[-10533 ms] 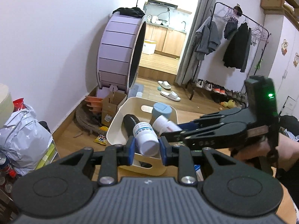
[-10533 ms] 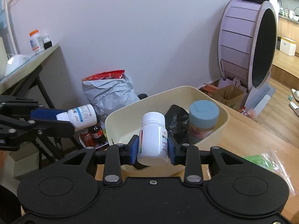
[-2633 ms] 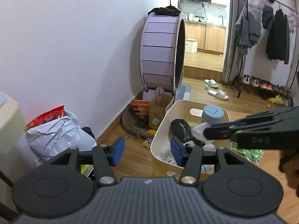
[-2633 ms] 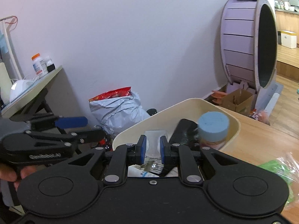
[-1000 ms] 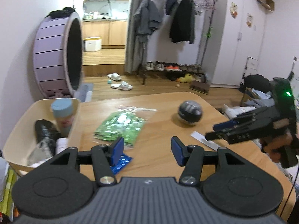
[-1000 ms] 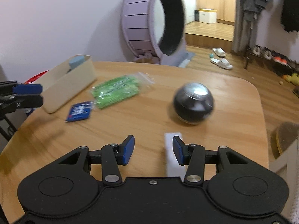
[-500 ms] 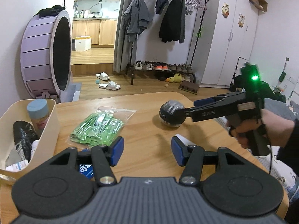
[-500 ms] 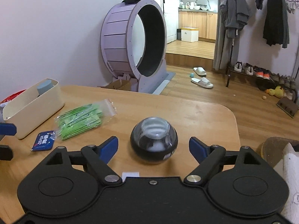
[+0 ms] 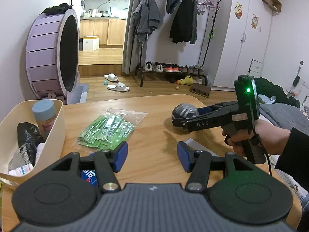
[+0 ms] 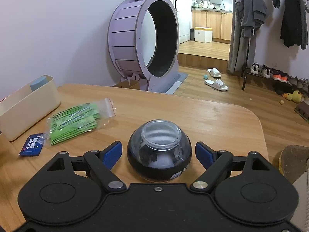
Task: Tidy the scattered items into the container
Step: 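Move the right gripper to the black ball and grasp it, then grasp the blue snack packet with the left gripper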
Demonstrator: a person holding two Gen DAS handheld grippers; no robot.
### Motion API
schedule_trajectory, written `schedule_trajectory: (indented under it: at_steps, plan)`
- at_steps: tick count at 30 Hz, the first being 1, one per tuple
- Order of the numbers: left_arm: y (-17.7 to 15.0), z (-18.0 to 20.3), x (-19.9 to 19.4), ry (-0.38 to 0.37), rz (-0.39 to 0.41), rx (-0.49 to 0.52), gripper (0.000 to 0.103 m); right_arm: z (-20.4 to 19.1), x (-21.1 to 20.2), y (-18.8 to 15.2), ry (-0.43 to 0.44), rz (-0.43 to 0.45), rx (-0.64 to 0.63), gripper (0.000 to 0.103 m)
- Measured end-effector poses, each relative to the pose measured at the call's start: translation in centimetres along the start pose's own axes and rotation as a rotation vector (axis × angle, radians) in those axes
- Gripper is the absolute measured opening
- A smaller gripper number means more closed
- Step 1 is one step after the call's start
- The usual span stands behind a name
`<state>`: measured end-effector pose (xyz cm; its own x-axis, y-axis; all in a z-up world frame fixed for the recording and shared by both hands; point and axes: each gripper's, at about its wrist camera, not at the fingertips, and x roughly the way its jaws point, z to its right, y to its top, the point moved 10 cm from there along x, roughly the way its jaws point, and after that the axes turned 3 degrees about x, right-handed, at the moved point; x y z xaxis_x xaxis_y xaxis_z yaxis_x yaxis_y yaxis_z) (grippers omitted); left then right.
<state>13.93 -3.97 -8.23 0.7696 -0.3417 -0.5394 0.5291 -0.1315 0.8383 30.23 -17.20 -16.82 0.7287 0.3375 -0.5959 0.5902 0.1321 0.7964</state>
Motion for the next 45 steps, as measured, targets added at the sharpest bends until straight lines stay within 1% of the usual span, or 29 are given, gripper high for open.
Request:
schedule_trajectory:
  at_steps: [1,3,6,8,11,15,20,26,30,33,38,40,45]
  plan:
    - [0.0,0.0,0.0,0.000,0.000,-0.001,0.056,-0.1,0.1,0.0,0.000,0.001,-0.007,0.080]
    - [0.1,-0.1,-0.1,0.001,0.003,-0.002,0.056,-0.2,0.3,-0.1,-0.011,0.006,-0.018,0.071]
    - [-0.1,-0.4,-0.2,0.020,-0.005,-0.001,0.056,-0.1,0.2,0.0,0.003,0.009,-0.014,0.071]
    - [-0.6,-1.2,0.2,0.051,-0.023,-0.008,0.056,0.1,0.1,0.1,0.009,0.008,-0.005,0.071]
    - [-2.0,-2.5,1.1,0.108,-0.073,-0.007,0.056,0.5,-0.2,0.1,0.006,0.006,0.029,0.070]
    - [-3.1,-4.3,1.8,0.174,-0.111,-0.028,0.056,0.4,-0.9,0.0,0.007,0.007,0.031,0.070]
    - [-3.8,-5.1,2.4,0.189,-0.128,-0.042,0.056,0.1,-3.1,1.1,0.014,0.054,0.044,0.070]
    - [-4.3,-6.8,3.3,0.220,-0.148,-0.052,0.056,-1.5,-6.2,2.4,0.036,0.091,0.035,0.070]
    - [-4.3,-7.5,4.0,0.214,-0.155,-0.058,0.056,-2.7,-8.0,2.8,0.051,0.115,0.040,0.070]
    - [-4.6,-7.8,4.7,0.220,-0.174,-0.056,0.057,-3.7,-8.9,2.7,0.061,0.126,0.038,0.070]
    - [-4.8,-7.5,5.2,0.234,-0.173,-0.024,0.066,-4.6,-9.8,2.8,0.072,0.142,0.042,0.070]
    - [-4.9,-7.5,5.2,0.237,-0.171,-0.030,0.070,-4.9,-10.0,2.9,0.073,0.148,0.036,0.070]
    - [-5.1,-7.6,5.2,0.232,-0.160,-0.028,0.070,-5.5,-10.2,3.0,0.095,0.159,0.043,0.070]
